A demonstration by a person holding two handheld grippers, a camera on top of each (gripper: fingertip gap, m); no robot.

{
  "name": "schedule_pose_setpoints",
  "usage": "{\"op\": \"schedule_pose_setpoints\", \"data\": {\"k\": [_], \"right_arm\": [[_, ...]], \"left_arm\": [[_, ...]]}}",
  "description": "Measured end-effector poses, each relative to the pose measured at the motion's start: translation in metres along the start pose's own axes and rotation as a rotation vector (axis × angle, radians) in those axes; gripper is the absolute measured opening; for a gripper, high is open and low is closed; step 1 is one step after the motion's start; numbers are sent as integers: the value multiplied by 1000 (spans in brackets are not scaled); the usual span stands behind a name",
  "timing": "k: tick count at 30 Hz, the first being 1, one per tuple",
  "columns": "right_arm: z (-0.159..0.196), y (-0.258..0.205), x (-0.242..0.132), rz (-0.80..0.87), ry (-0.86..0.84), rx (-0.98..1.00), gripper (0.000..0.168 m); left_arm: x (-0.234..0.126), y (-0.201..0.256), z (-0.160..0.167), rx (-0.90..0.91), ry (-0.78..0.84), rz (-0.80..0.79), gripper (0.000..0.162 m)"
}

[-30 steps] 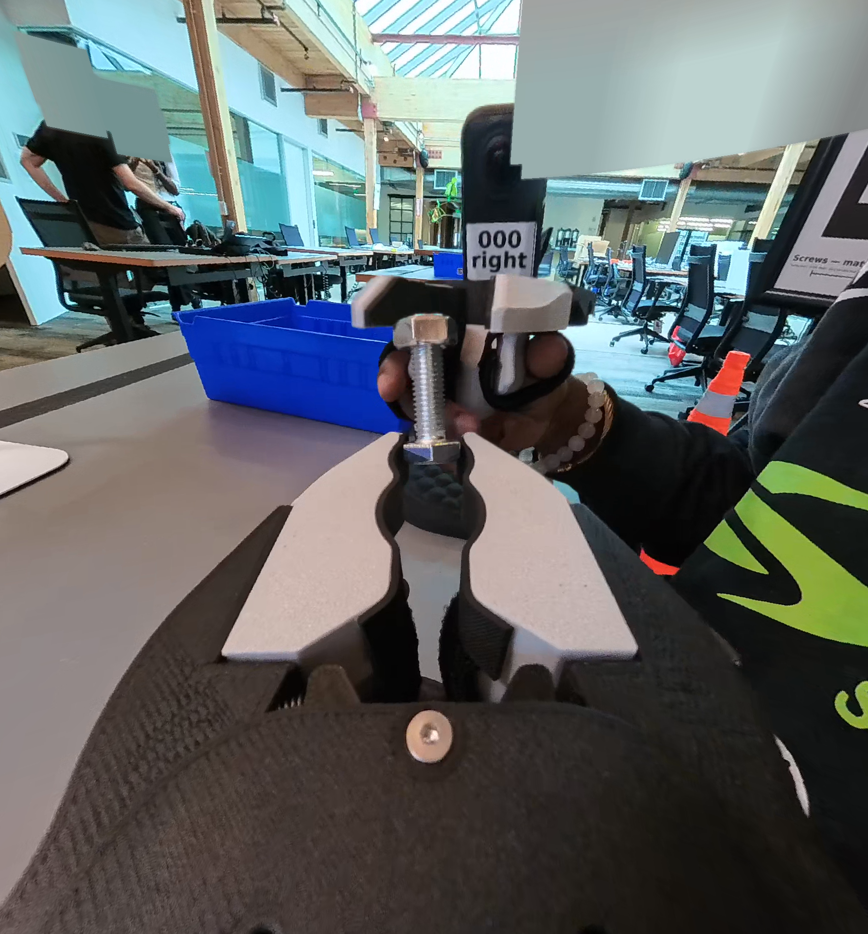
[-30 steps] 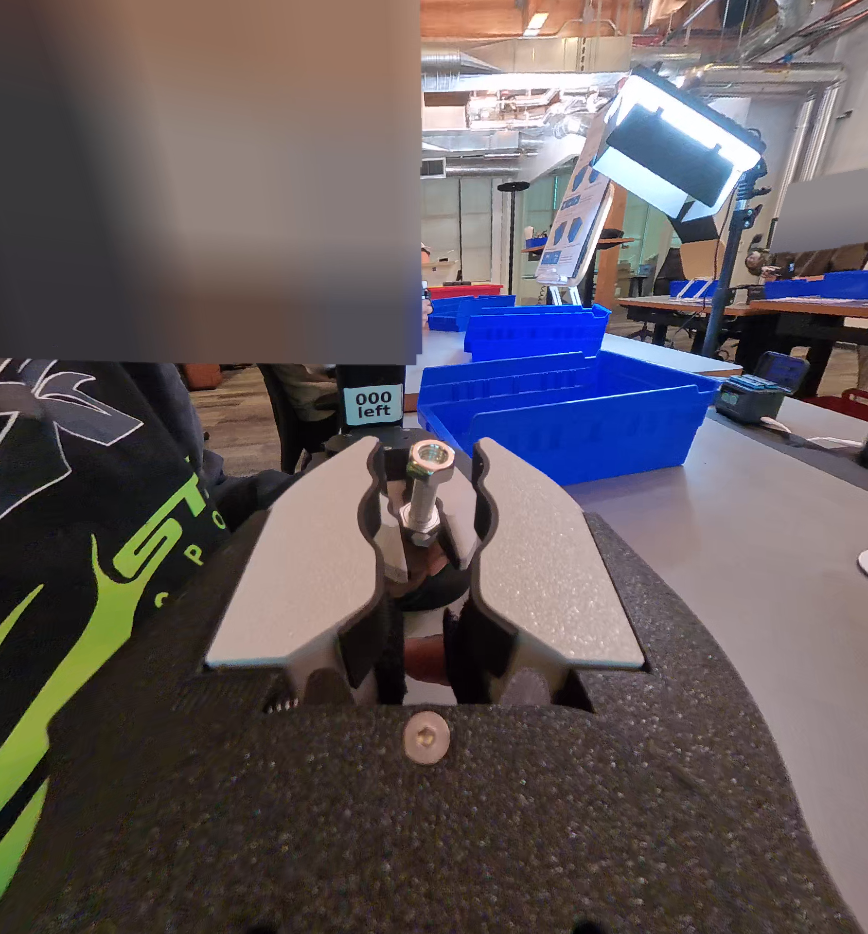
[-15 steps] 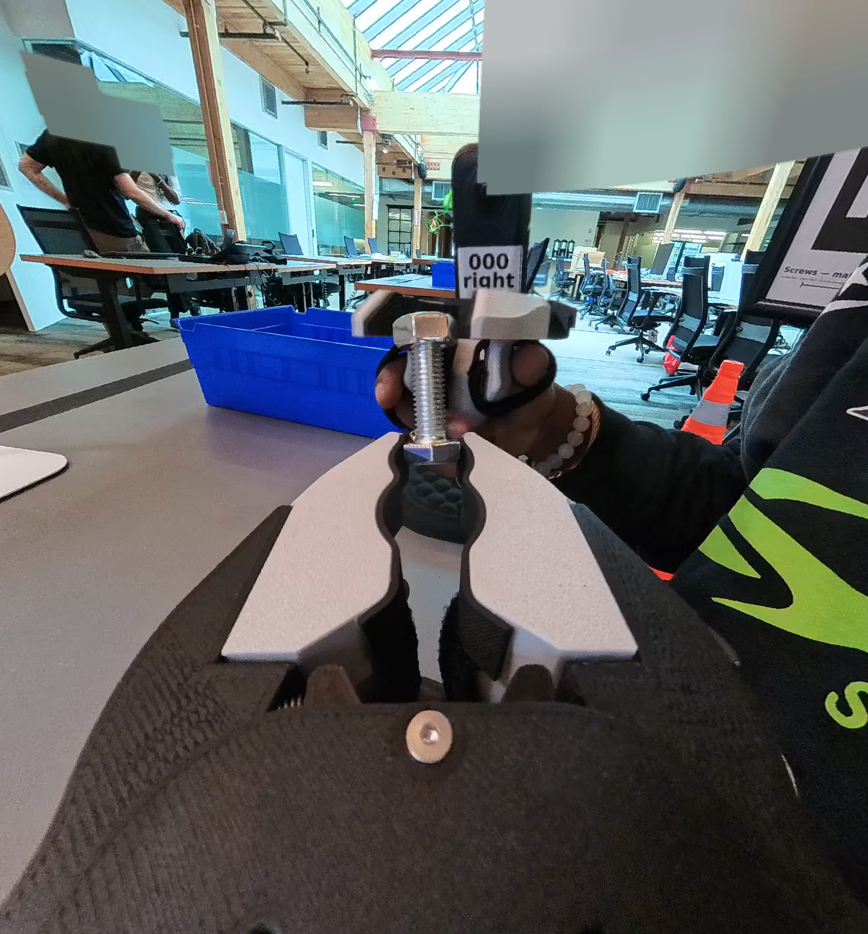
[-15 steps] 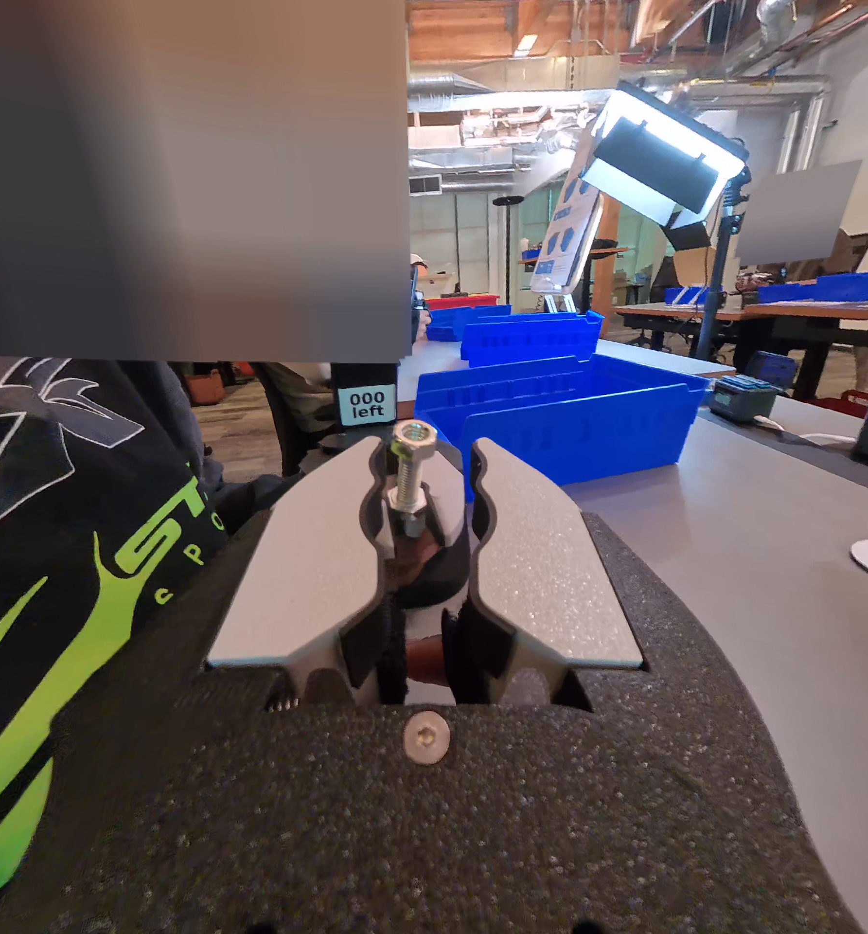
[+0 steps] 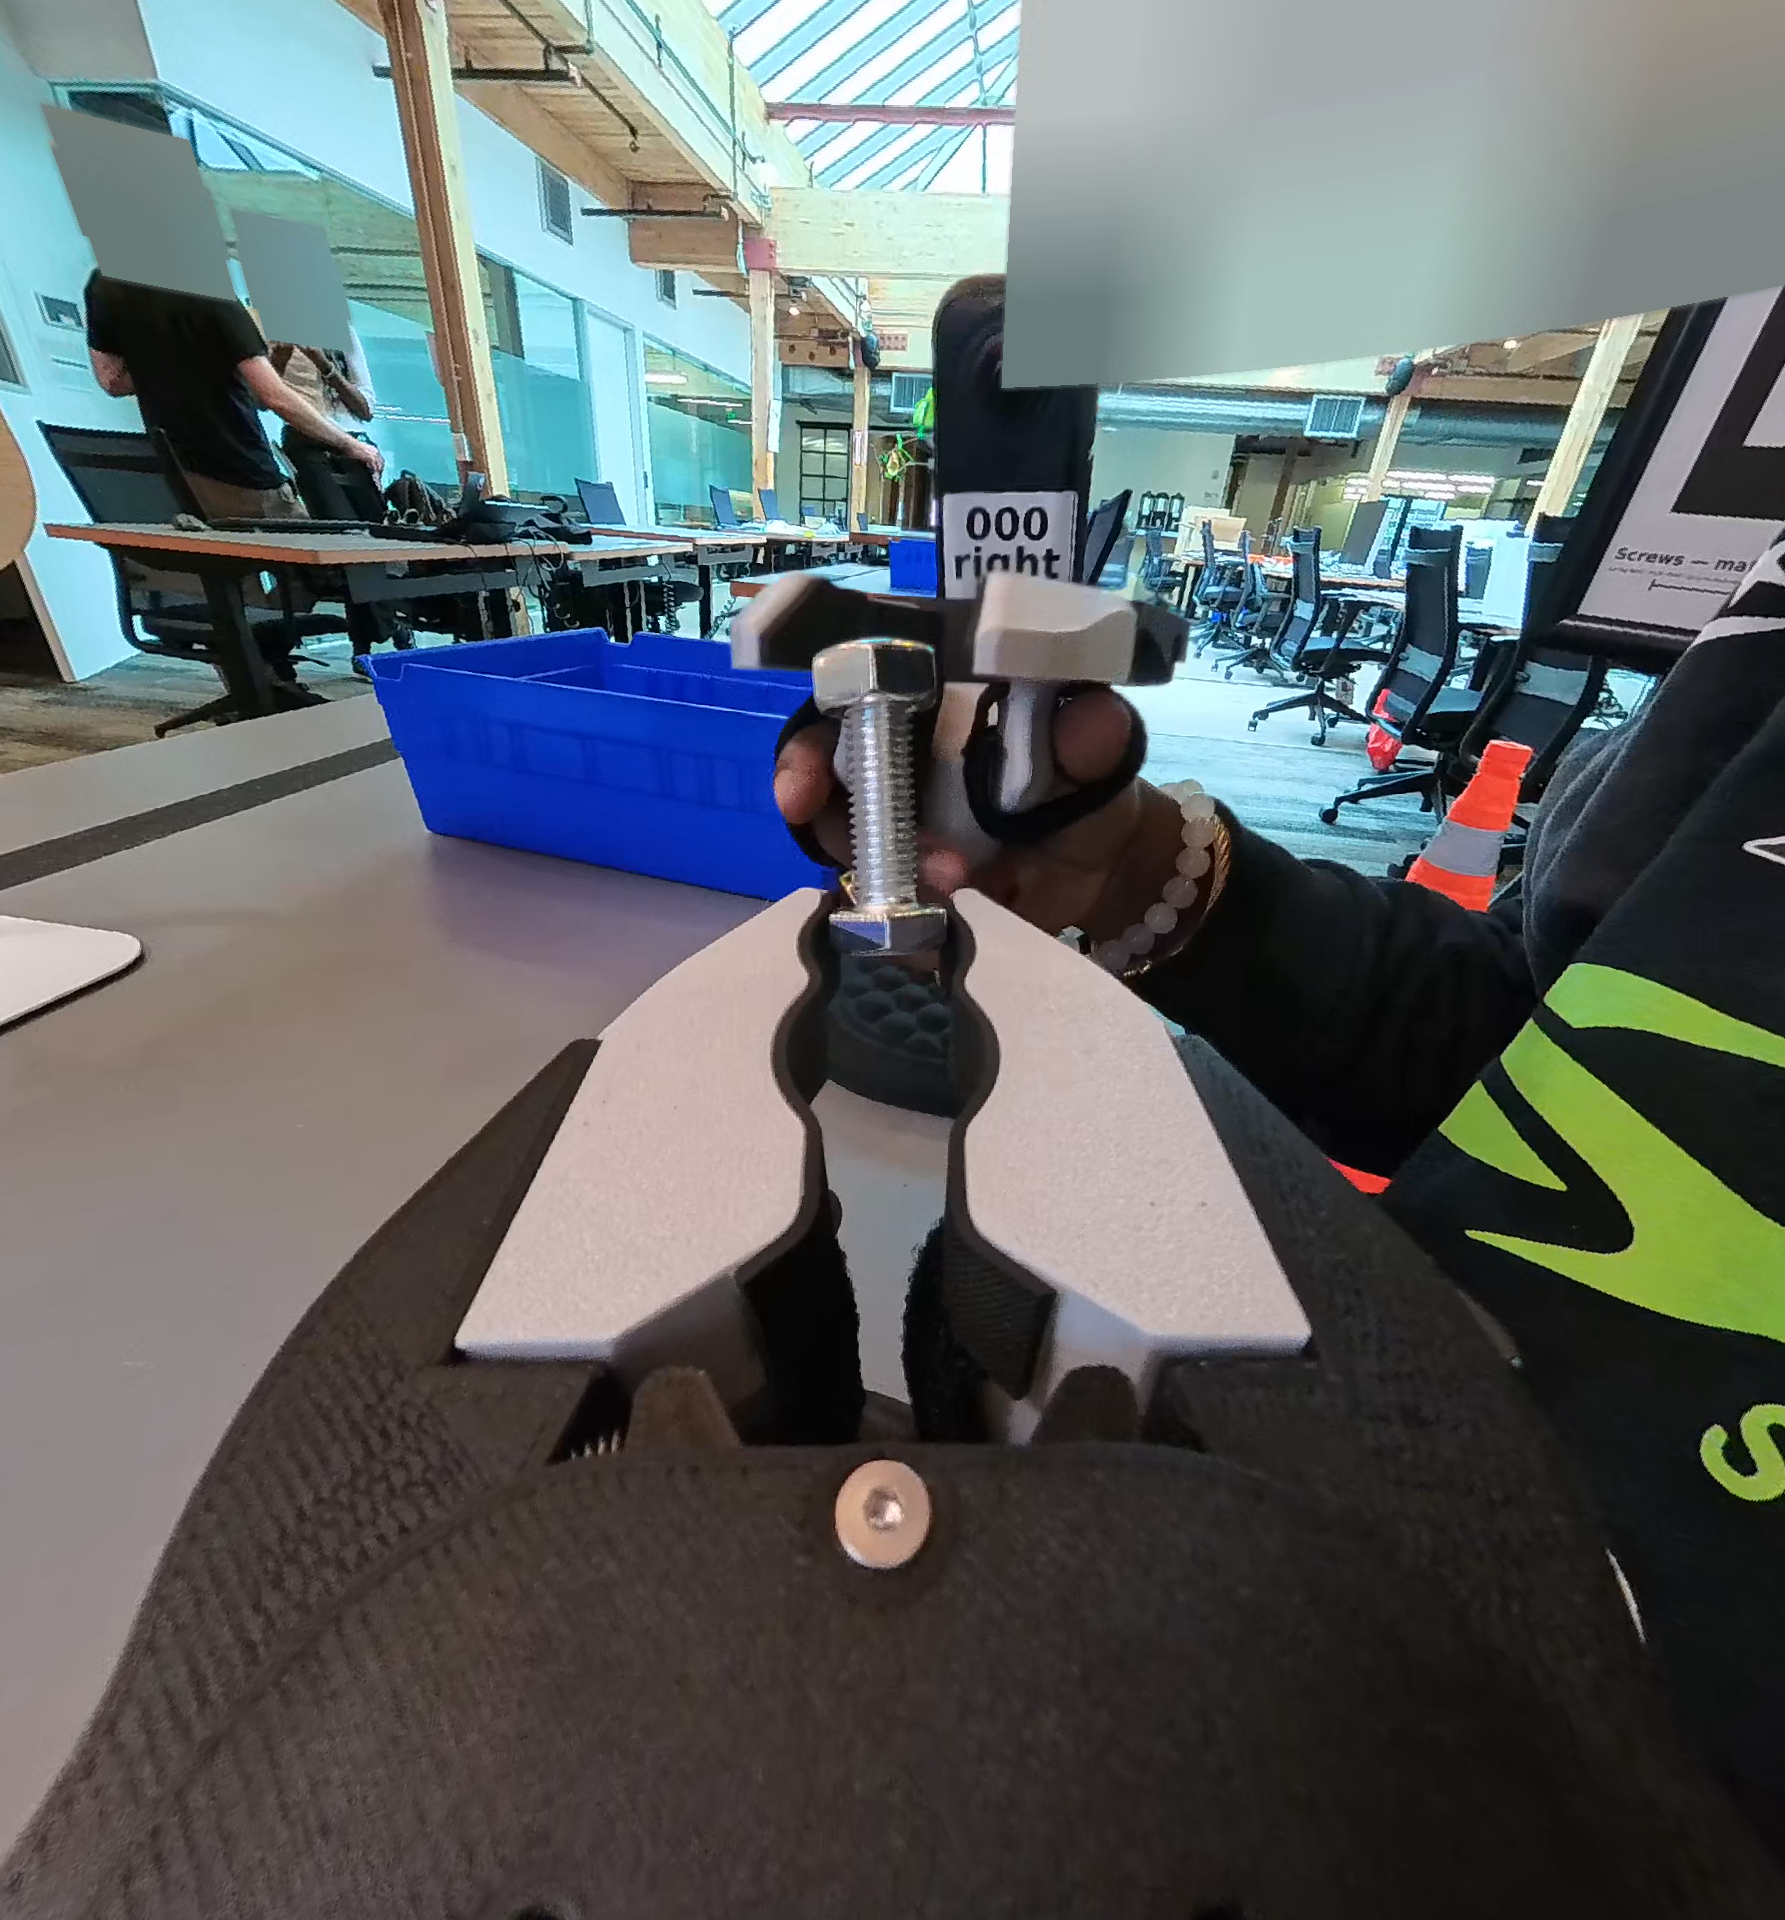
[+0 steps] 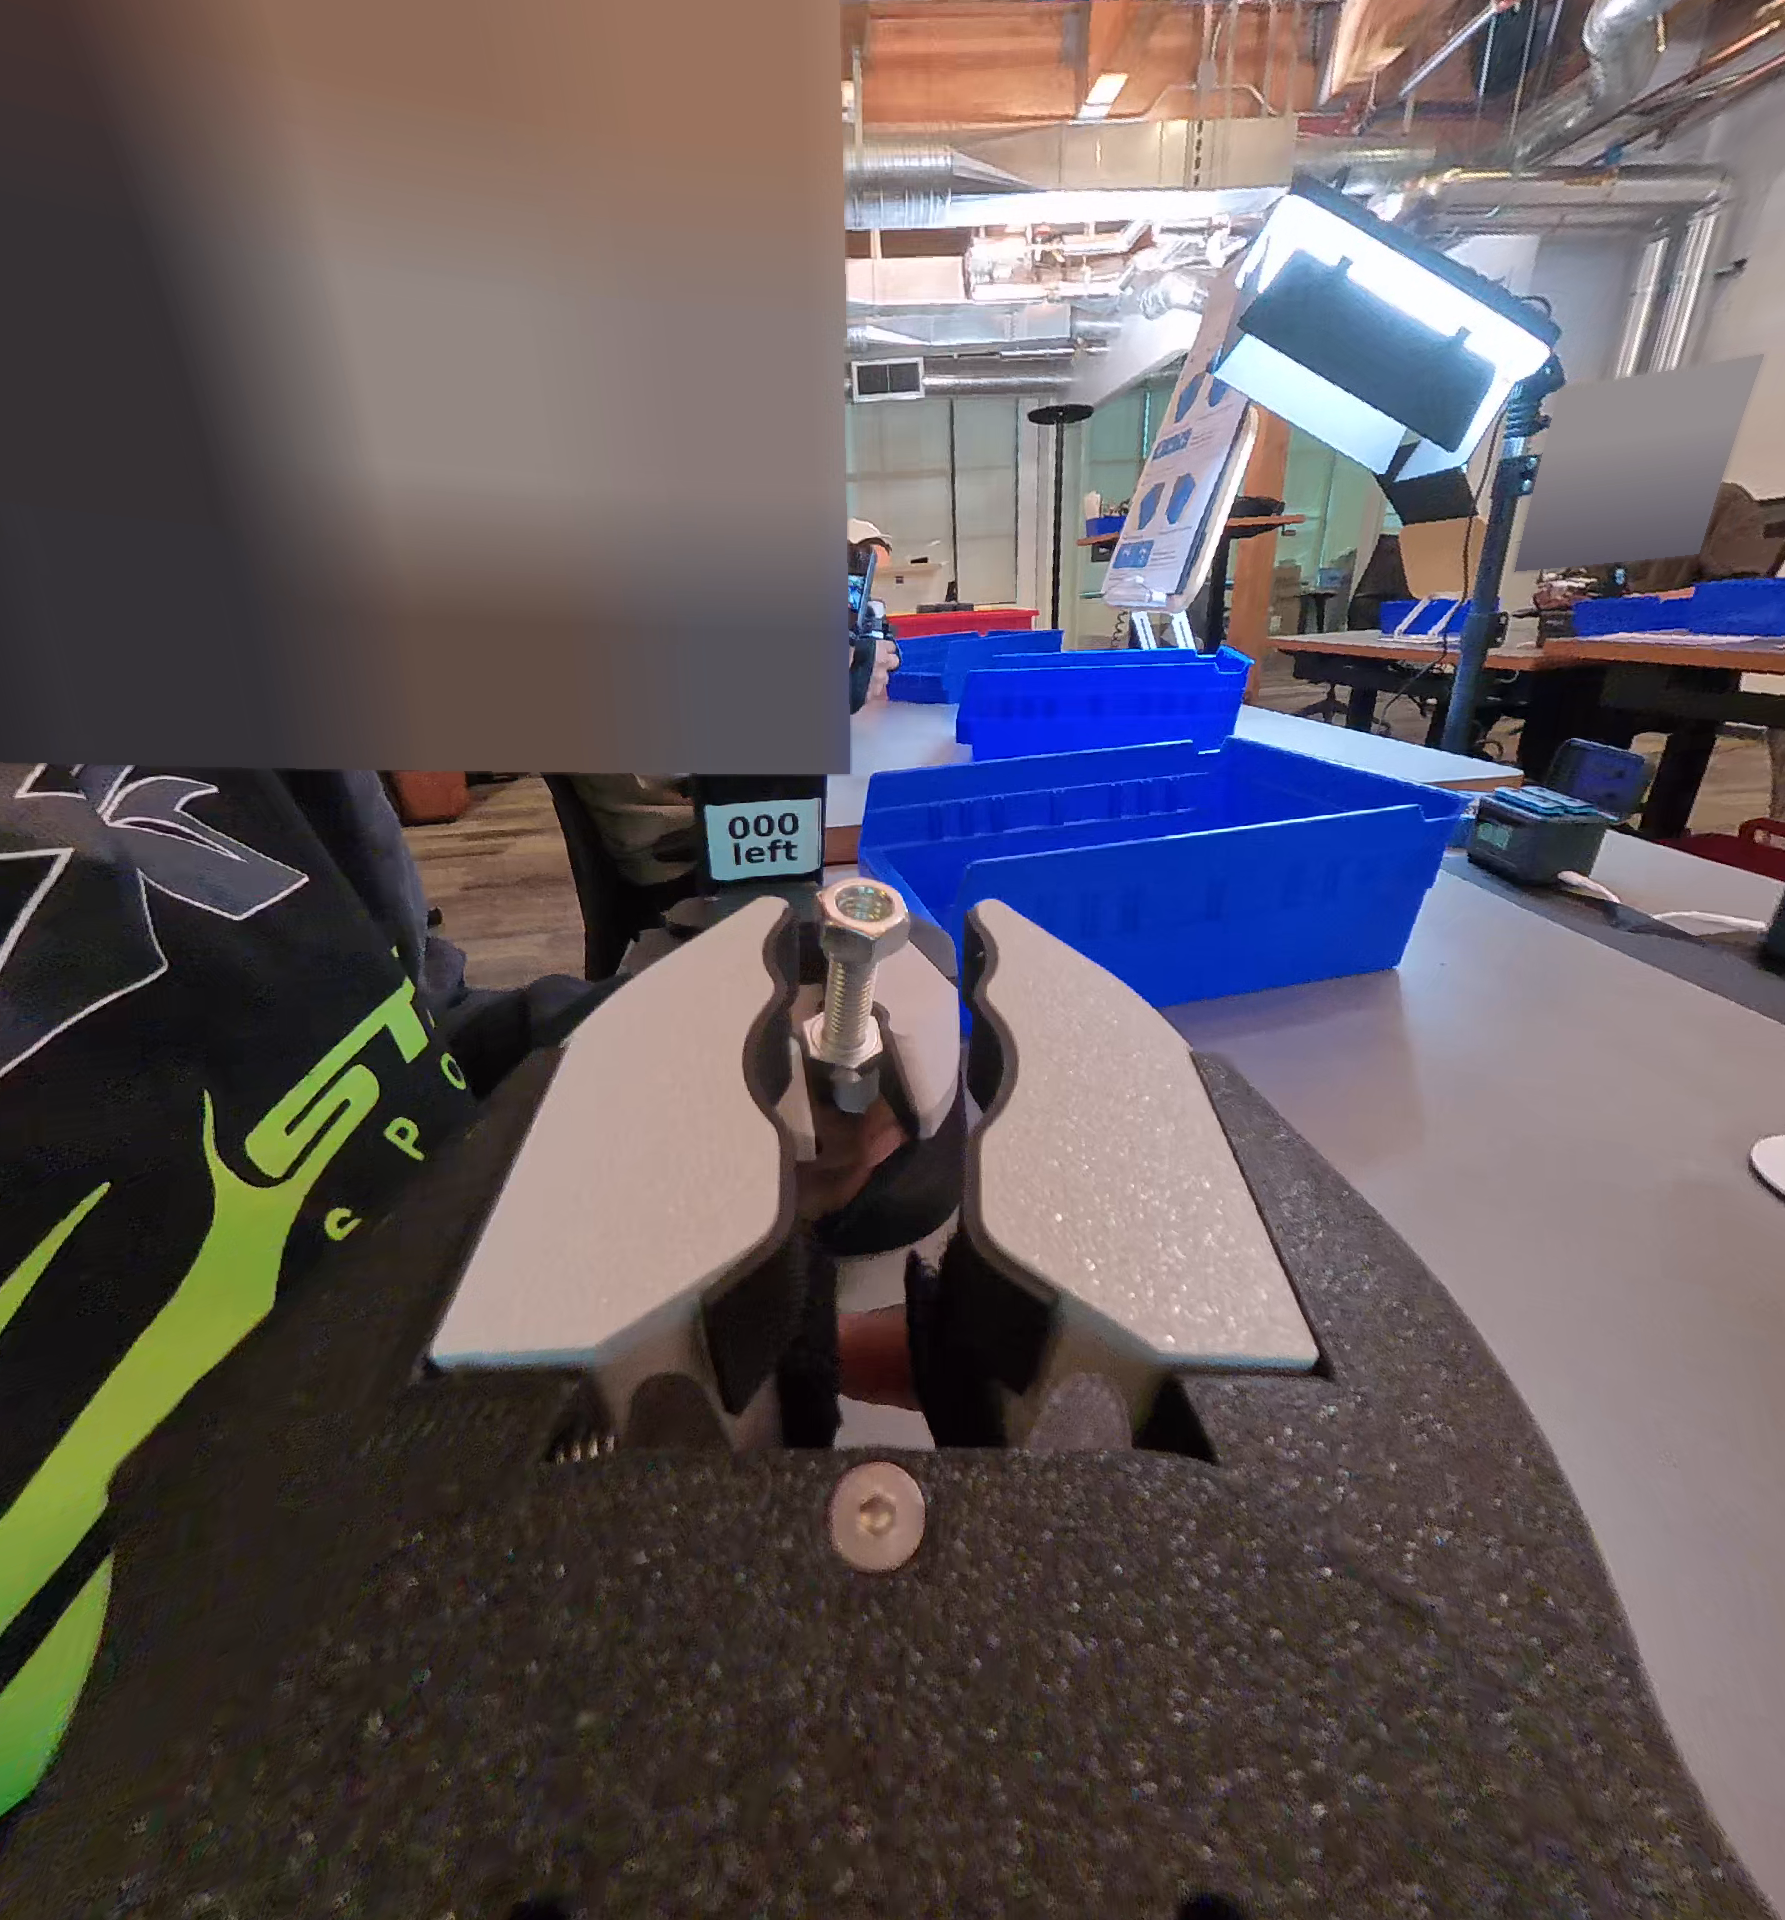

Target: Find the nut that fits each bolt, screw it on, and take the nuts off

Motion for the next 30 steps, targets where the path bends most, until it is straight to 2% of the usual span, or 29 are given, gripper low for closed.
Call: {"op": "schedule_pose_setpoints", "data": {"k": [11, 14, 20, 23, 25, 27, 30], "right_arm": [[-2, 0, -1, -12, -37, -8, 28], [-9, 1, 2, -28, -172, 27, 33], [-16, 6, 10, 1, -549, 97, 36], [-18, 3, 15, -14, -675, 114, 33], [-17, 2, 19, -32, -733, 105, 31], [-17, 3, 21, -30, -762, 79, 19], [-20, 2, 22, -74, -761, 23, 18]], "left_arm": [[0, 0, 0, 4, -2, -4, 18], [1, -1, 1, 16, -14, -22, 18], [3, -2, 5, 51, -53, -47, 18], [4, -2, 6, 66, -66, -50, 18], [4, -2, 7, 68, -72, -50, 18], [4, -1, 8, 74, -79, -44, 18], [4, 0, 7, 64, -74, -28, 18]]}}
Point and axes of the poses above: each gripper's, where its closed fingertips meet, x out along the fingers, z out of its underside, y = z × x across the jaws, the point moved 6 cm from there along -x, back along the fingers, and after that the axes turned 14 degrees about y, right-handed, at the moved point
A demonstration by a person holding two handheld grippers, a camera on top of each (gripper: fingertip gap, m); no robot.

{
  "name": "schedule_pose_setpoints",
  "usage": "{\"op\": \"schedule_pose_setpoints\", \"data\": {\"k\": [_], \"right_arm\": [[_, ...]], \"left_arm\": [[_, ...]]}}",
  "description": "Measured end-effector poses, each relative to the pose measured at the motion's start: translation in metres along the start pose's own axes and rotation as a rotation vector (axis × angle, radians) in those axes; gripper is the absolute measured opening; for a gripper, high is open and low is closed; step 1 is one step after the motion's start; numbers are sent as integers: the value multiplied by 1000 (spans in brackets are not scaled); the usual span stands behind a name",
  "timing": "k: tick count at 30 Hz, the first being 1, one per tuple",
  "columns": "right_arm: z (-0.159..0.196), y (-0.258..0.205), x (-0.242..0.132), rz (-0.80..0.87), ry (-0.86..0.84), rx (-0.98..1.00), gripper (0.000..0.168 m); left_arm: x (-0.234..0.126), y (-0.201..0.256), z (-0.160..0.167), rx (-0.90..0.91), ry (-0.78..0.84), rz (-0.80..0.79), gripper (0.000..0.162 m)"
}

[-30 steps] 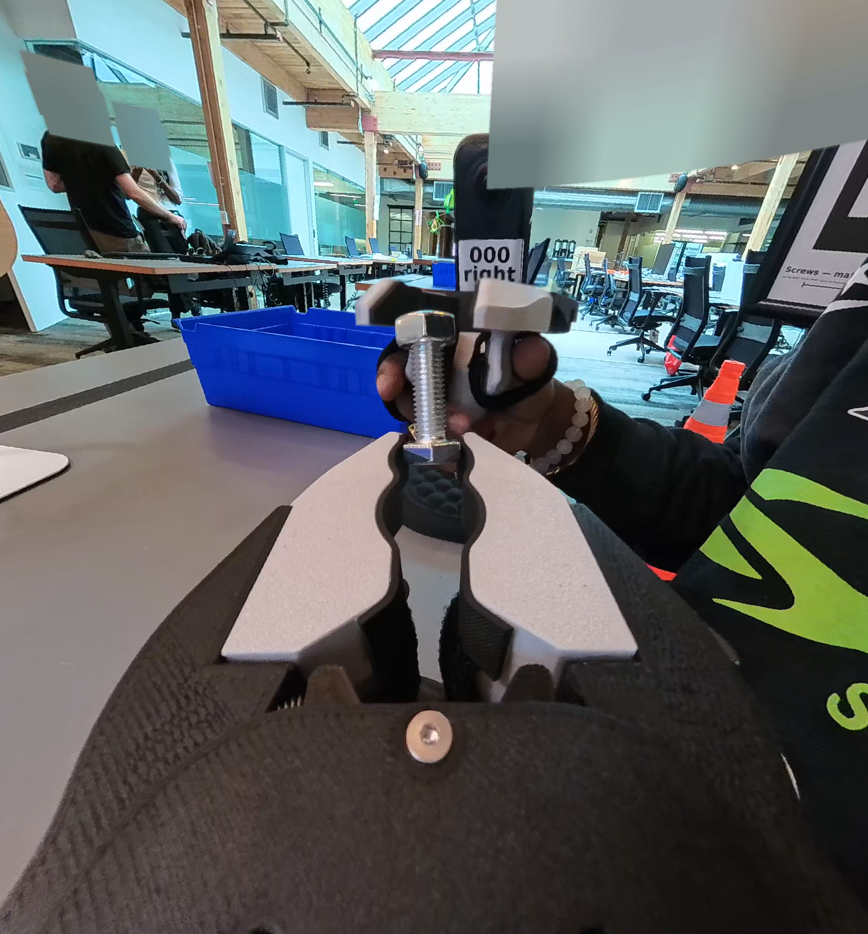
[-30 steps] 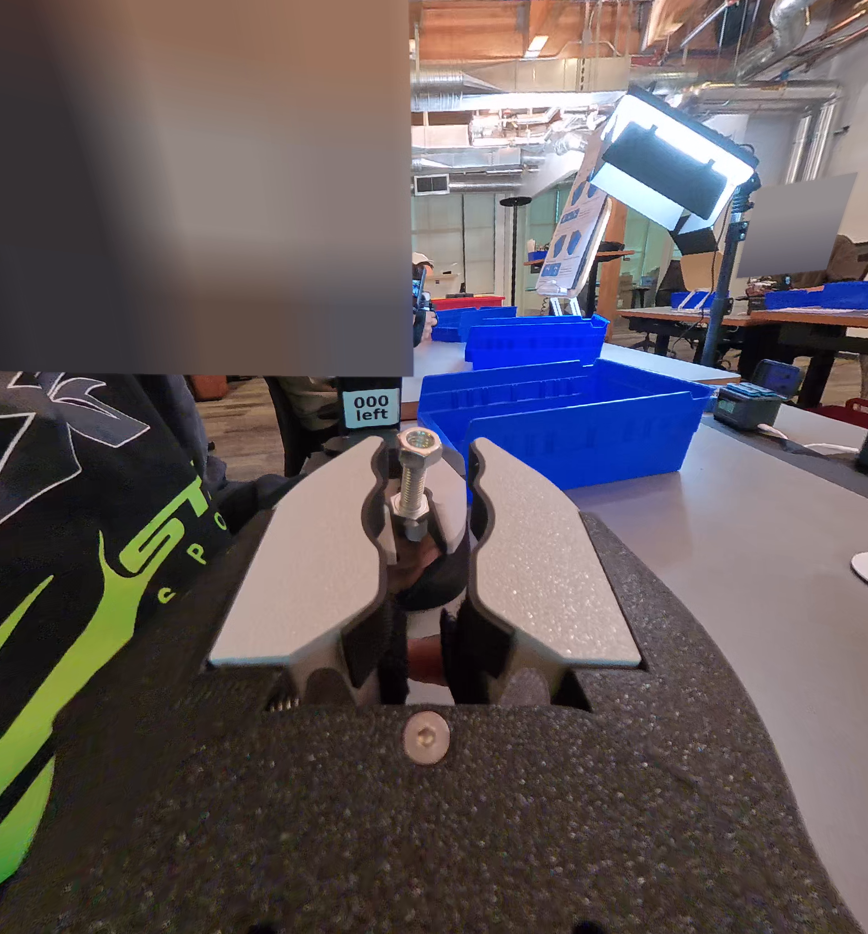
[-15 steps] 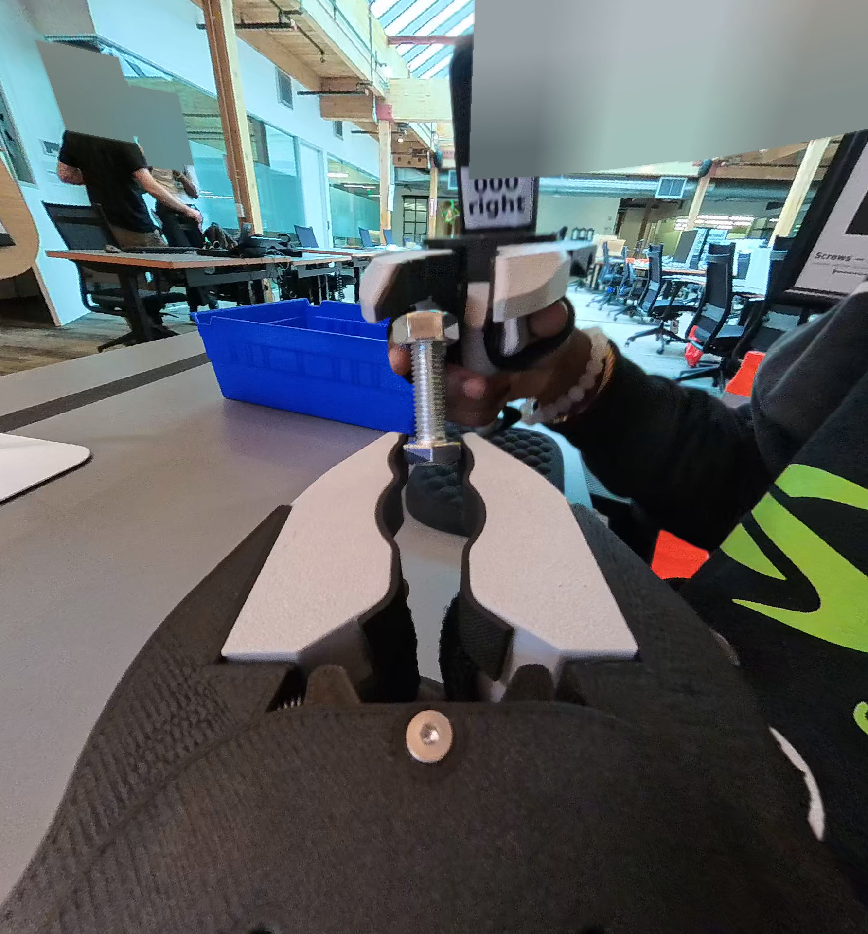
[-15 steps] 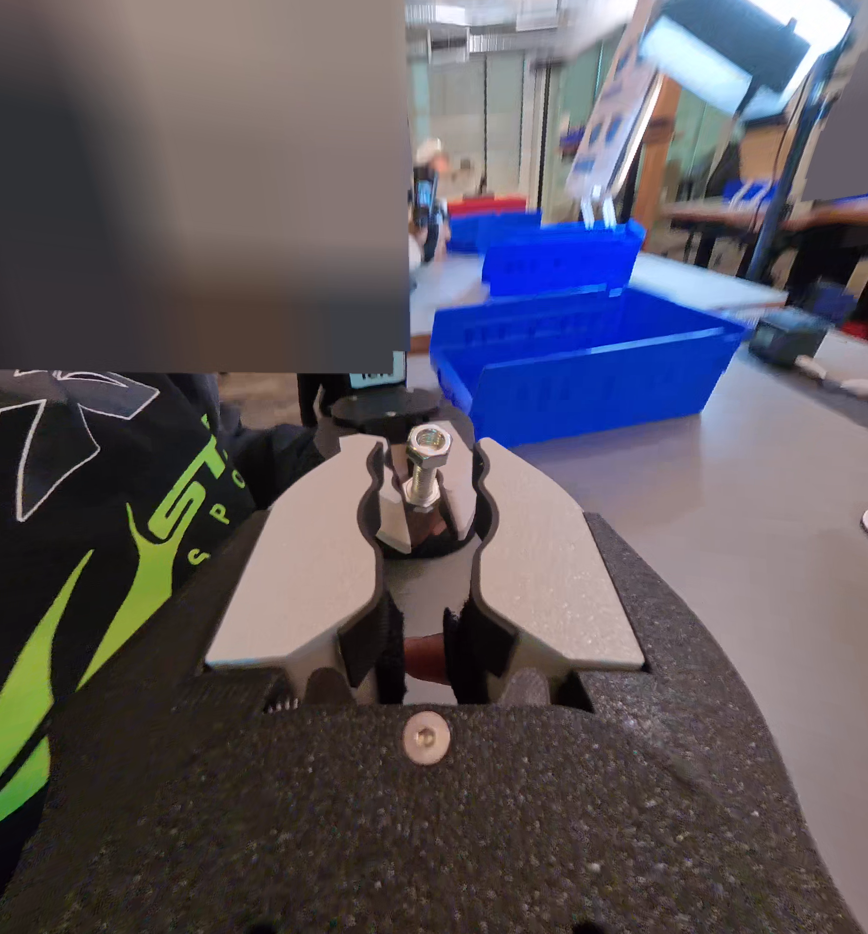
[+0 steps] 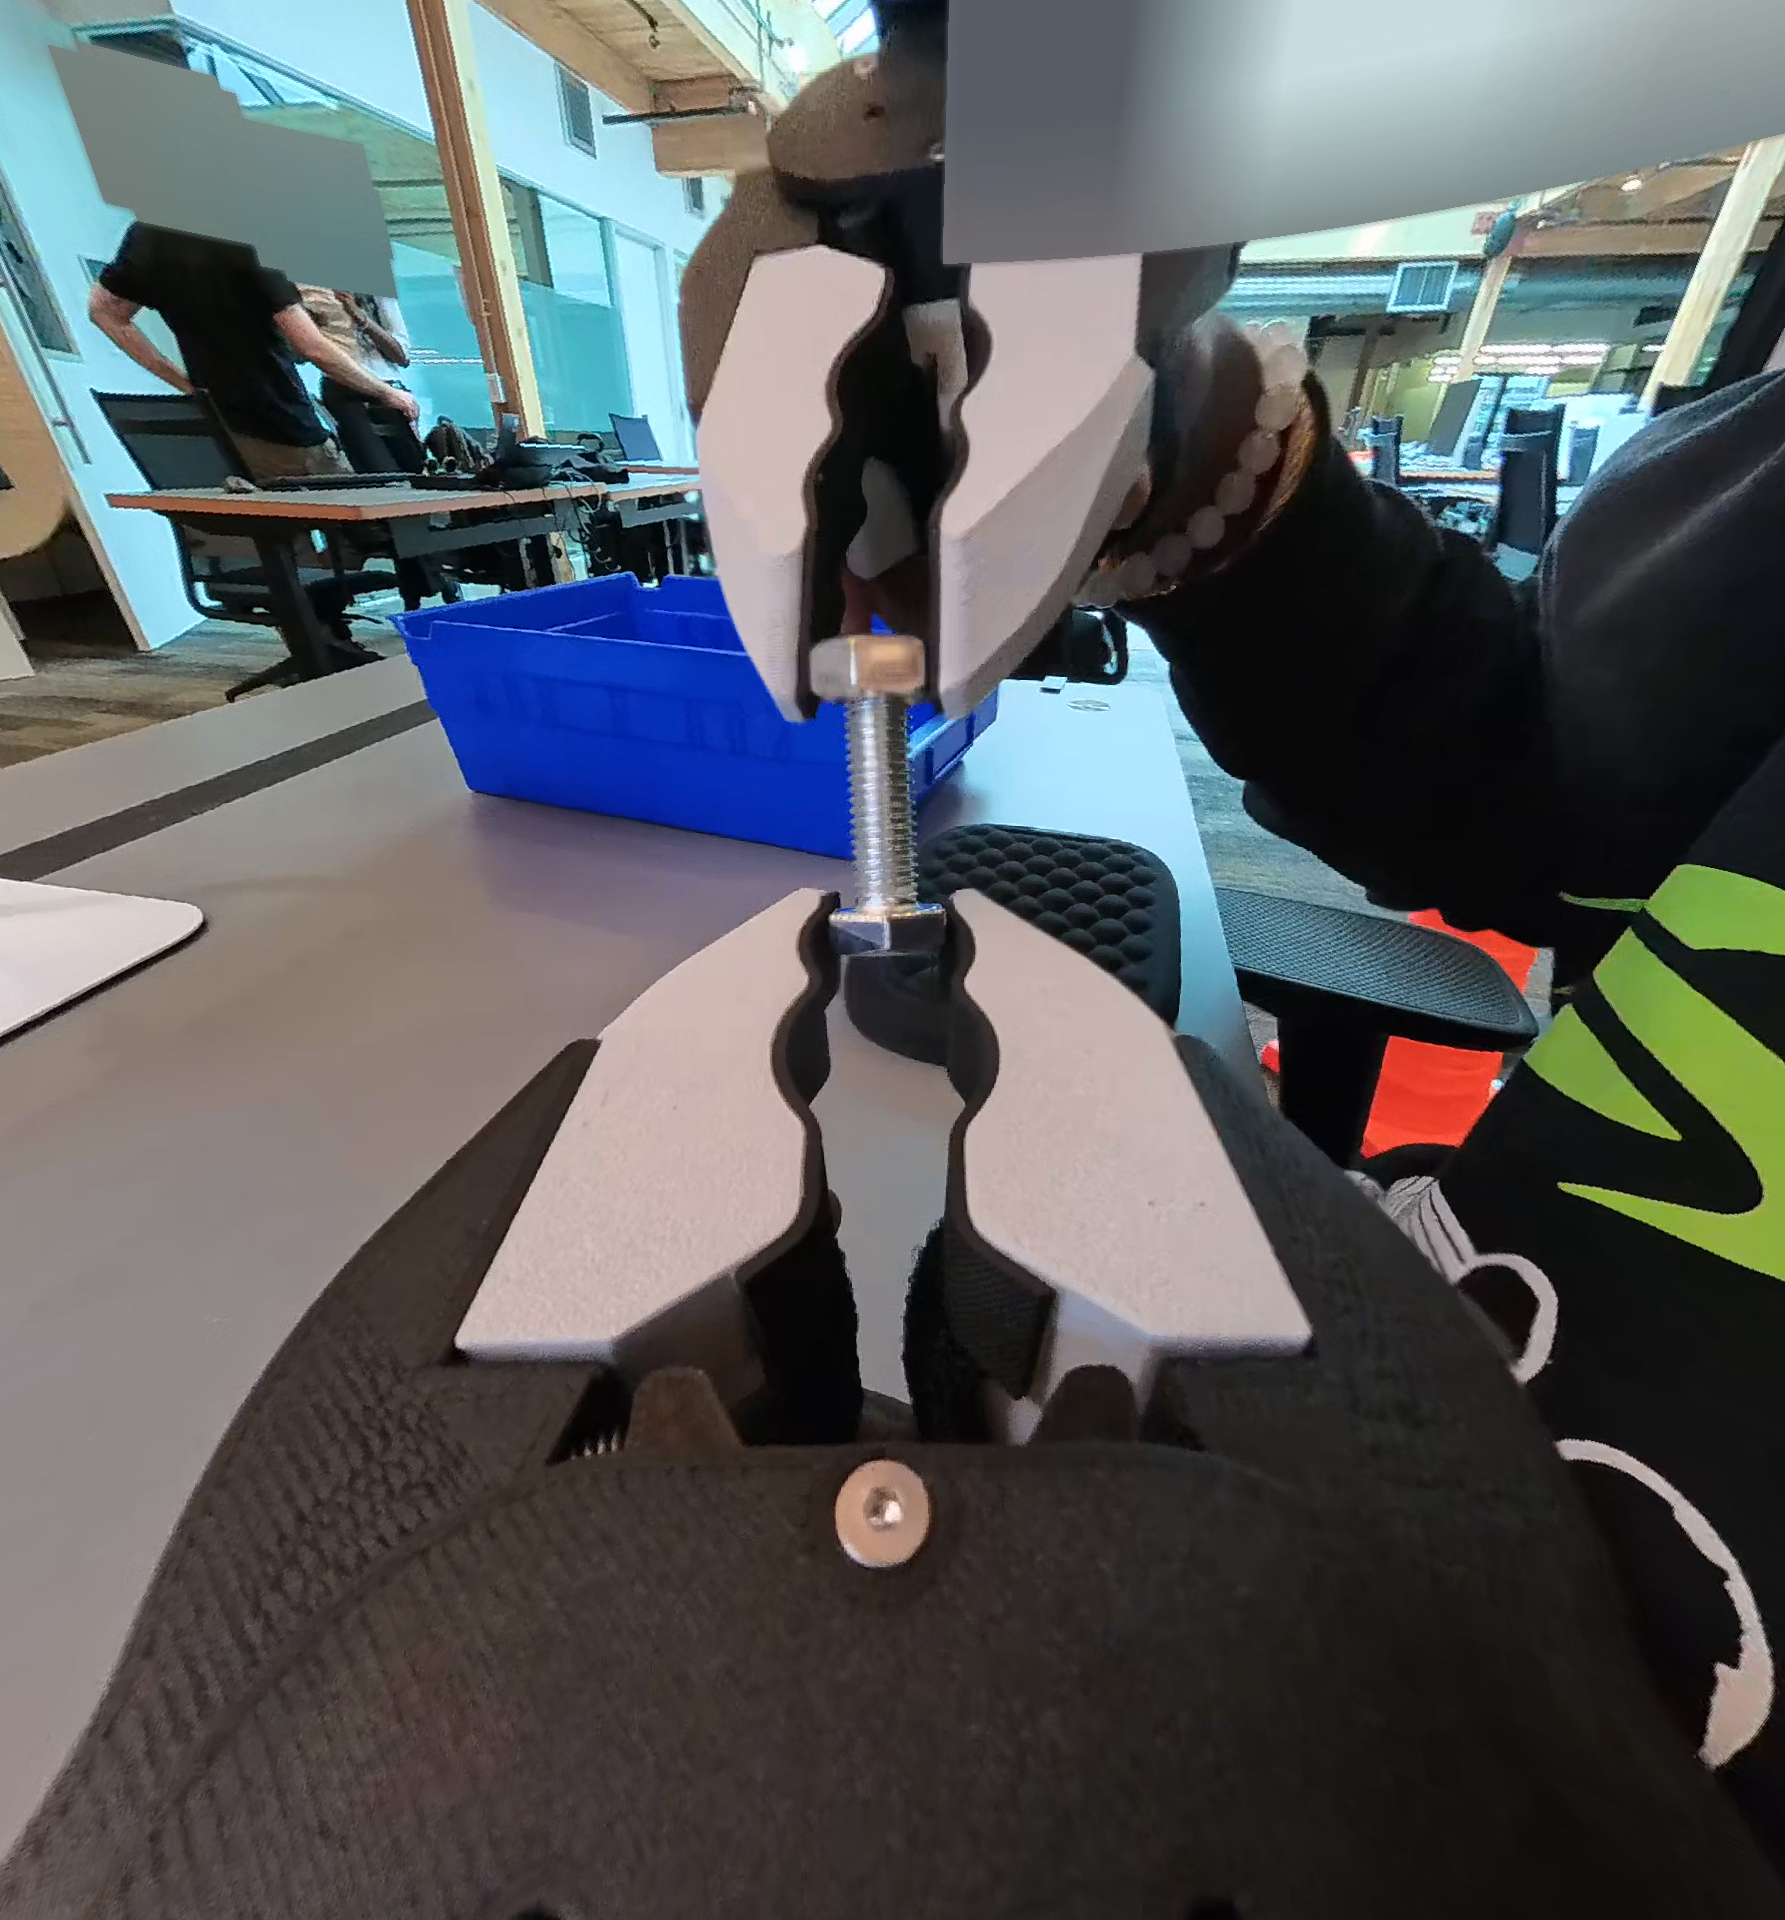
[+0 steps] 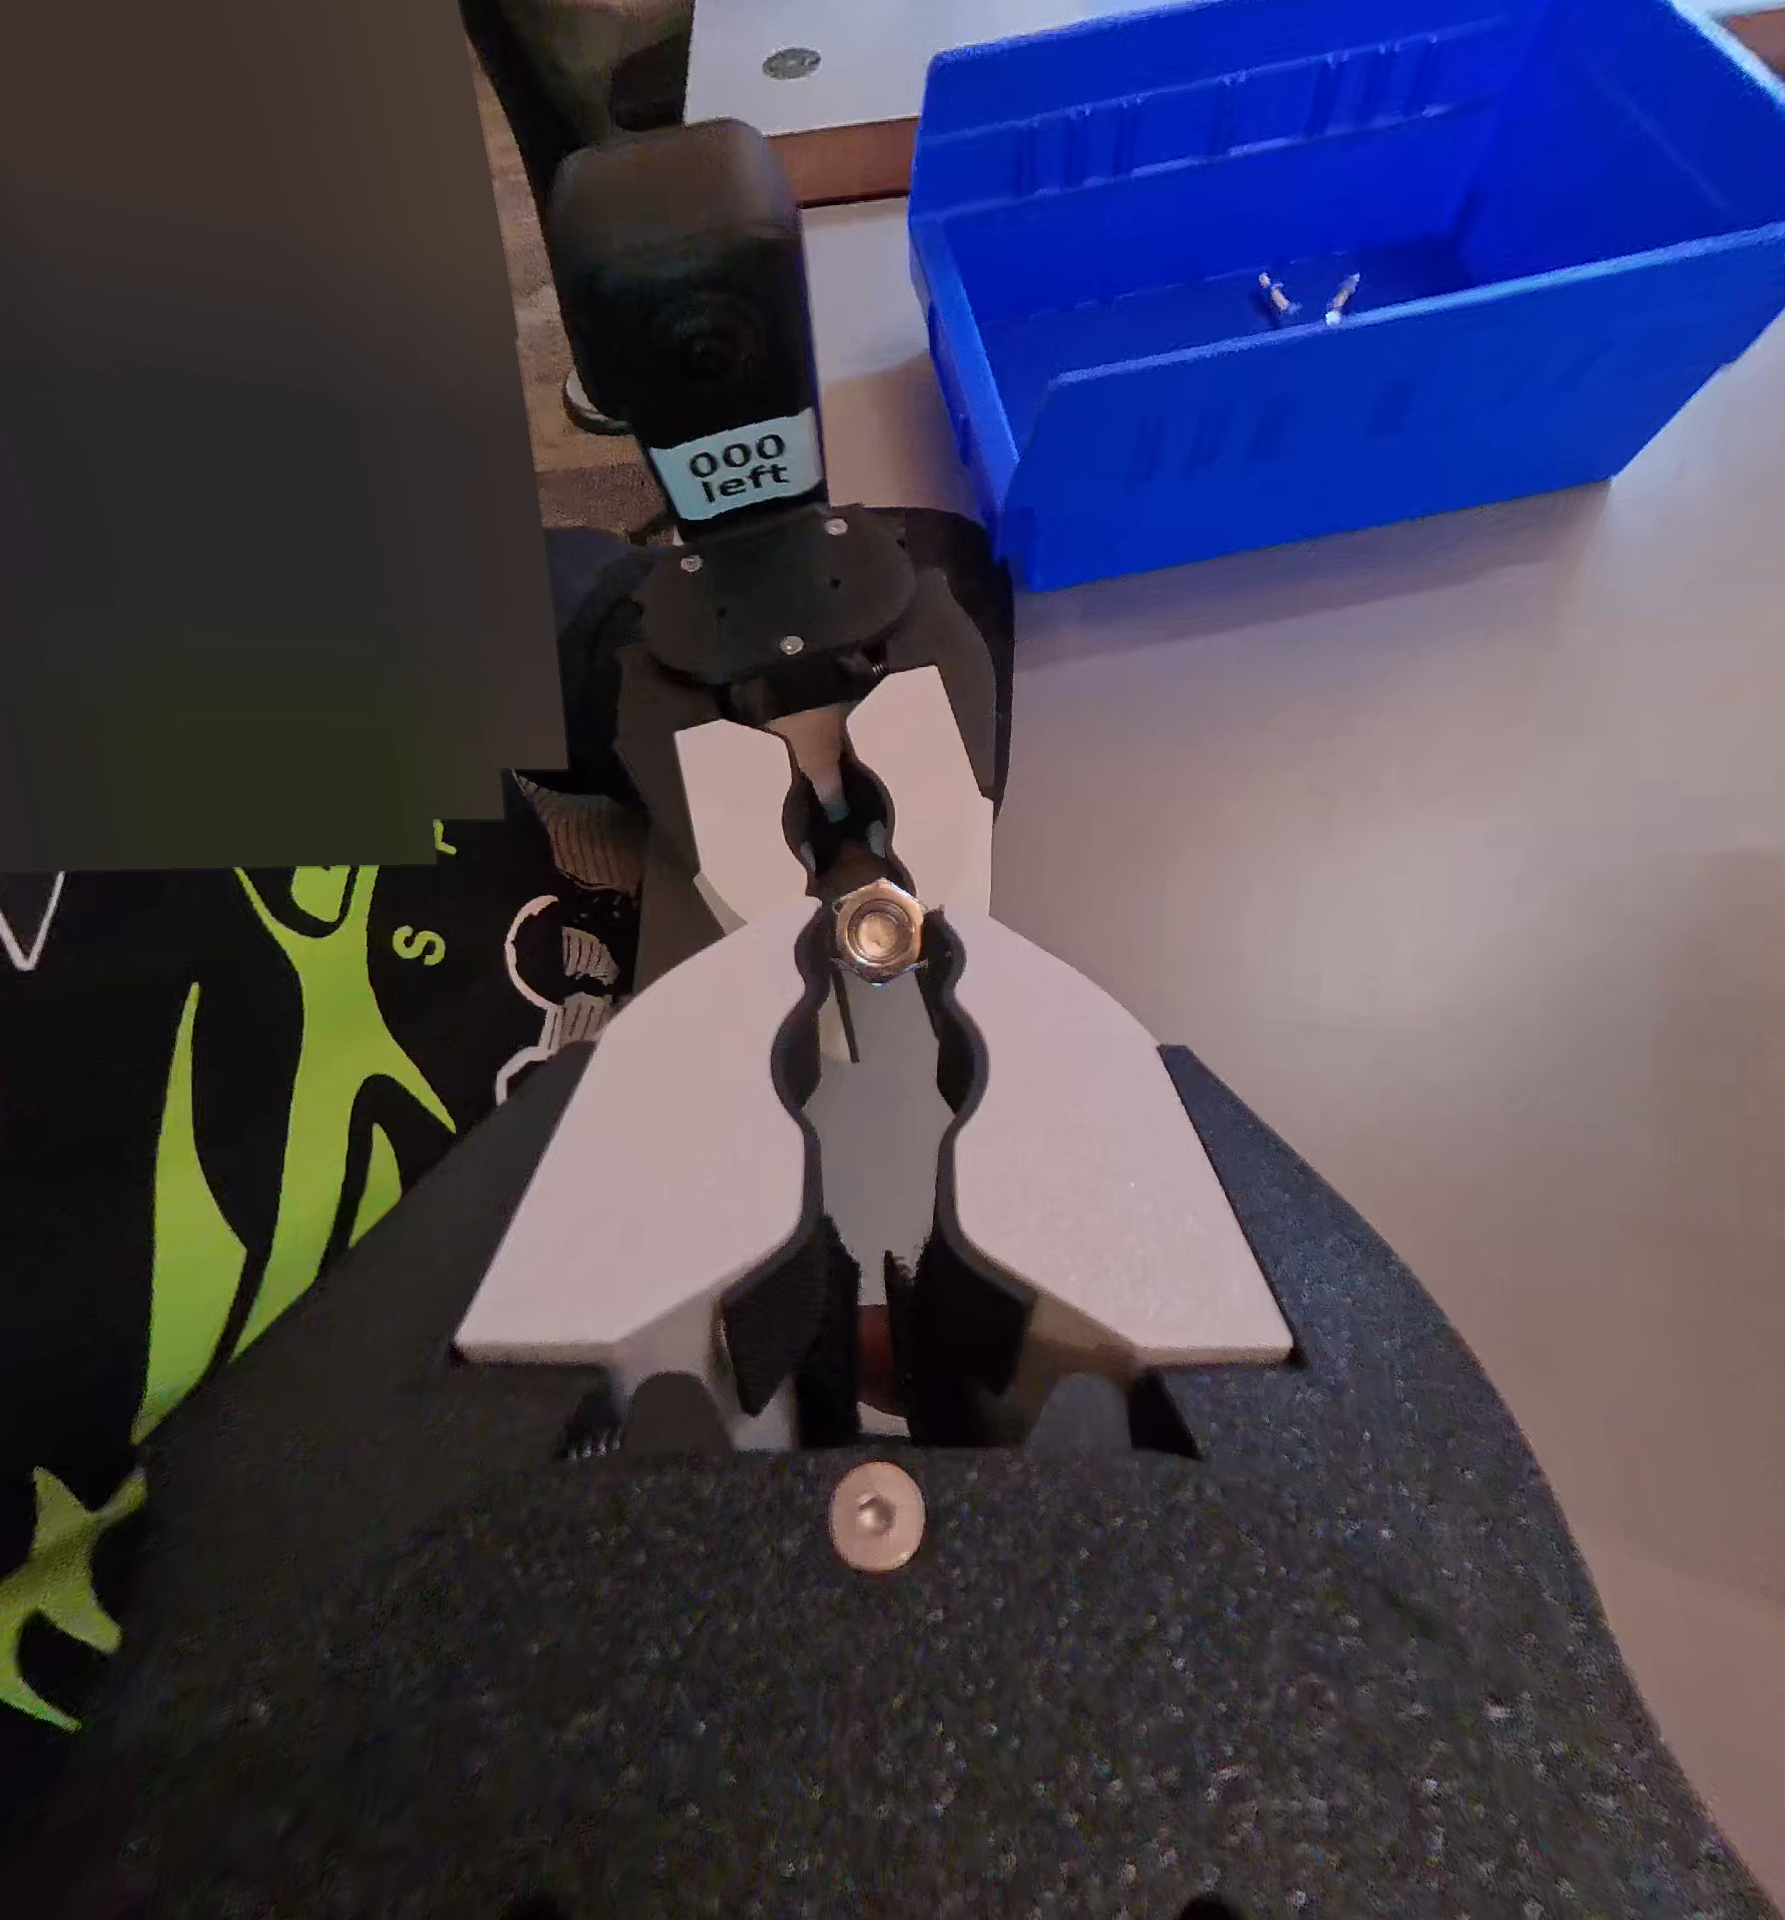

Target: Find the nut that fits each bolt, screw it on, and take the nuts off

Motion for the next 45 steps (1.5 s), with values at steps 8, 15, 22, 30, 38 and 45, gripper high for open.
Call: {"op": "schedule_pose_setpoints", "data": {"k": [8, 15, 22, 30, 38, 45], "right_arm": [[-18, 12, -46, 101, 188, -98, 18], [22, 62, -159, 692, 40, 45, 18], [111, 87, -242, 1099, -129, 377, 18], [194, 95, -245, 1193, -312, 616, 18], [209, 95, -245, 1135, -402, 708, 18], [212, 94, -245, 1117, -432, 733, 19]], "left_arm": [[-3, -1, -4, -51, 43, 21, 18], [-6, -4, -9, -50, 84, -15, 18], [-8, -8, -10, -49, 103, -49, 18], [-7, -6, -9, -44, 97, -38, 18], [-7, -5, -8, -38, 87, -25, 18], [-7, -4, -8, -36, 87, -23, 18]]}}
Point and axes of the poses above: each gripper's, where its closed fingertips meet, x out along the fingers, z out of its underside, y = z × x across the jaws, the point moved 6 cm from there along -x, back along the fingers, and after that the axes turned 14 degrees about y, right-handed, at the moved point
